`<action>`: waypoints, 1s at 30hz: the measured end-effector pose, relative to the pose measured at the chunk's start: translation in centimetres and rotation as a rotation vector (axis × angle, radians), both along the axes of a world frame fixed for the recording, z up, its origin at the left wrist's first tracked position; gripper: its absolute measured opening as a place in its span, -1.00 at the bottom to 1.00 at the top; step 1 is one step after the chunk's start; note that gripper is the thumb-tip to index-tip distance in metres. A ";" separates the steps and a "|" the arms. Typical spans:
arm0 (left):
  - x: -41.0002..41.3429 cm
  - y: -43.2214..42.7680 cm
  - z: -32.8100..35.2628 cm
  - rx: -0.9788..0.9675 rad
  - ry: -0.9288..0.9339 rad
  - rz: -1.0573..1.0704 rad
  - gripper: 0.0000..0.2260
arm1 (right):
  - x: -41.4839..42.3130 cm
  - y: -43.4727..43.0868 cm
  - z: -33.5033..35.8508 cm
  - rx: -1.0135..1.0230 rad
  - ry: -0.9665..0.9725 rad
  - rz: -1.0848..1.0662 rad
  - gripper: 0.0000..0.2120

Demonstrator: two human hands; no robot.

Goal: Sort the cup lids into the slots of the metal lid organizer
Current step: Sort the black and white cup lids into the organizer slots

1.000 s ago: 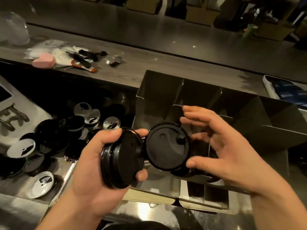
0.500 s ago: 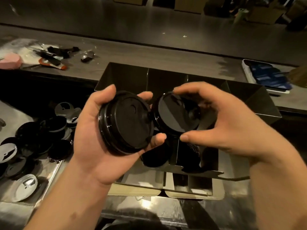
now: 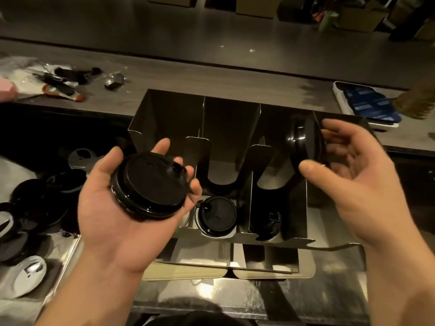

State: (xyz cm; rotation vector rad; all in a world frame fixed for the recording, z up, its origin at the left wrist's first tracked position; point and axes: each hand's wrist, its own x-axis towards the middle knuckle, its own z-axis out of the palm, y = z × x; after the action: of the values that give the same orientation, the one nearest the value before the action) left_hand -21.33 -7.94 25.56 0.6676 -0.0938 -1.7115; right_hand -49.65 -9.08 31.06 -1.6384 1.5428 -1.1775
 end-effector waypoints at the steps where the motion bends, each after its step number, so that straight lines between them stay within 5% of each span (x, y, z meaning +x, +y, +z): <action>1: -0.2 0.0 0.2 0.001 0.029 0.010 -0.46 | 0.7 0.5 0.2 -0.013 0.050 0.029 -0.29; 4: -0.4 0.1 1.1 -0.030 0.039 -0.014 -0.52 | 3.0 2.0 0.8 -0.096 0.341 0.157 -0.28; 10: 0.8 0.7 1.6 -0.028 0.045 0.023 -0.48 | 6.9 1.0 -2.7 0.134 0.756 0.385 -0.18; 13: 1.3 0.9 1.3 -0.102 -0.005 -0.030 -0.45 | 7.5 0.8 -3.7 0.214 0.655 0.396 -0.21; 16: 1.9 1.2 0.6 -0.221 -0.142 -0.157 -0.46 | 7.2 0.6 -3.6 0.280 0.374 0.302 -0.30; 22: 1.7 1.8 -1.4 -0.538 -0.137 -0.597 -0.43 | 8.2 0.5 -3.6 0.321 -0.142 0.122 -0.56; 27: 1.4 1.4 -1.3 -0.546 -0.189 -0.665 -0.36 | 9.2 0.6 -3.7 0.343 -0.011 0.039 -0.43; 30: 1.9 0.5 -1.5 -0.501 0.003 -0.663 -0.31 | 8.5 1.0 -3.5 0.290 0.045 0.088 -0.50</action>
State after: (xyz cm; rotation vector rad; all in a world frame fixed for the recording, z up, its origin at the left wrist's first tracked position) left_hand -19.47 -7.42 24.01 0.2614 -0.7876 -2.1970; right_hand -41.16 -8.05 27.55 -1.5302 1.5694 -0.8315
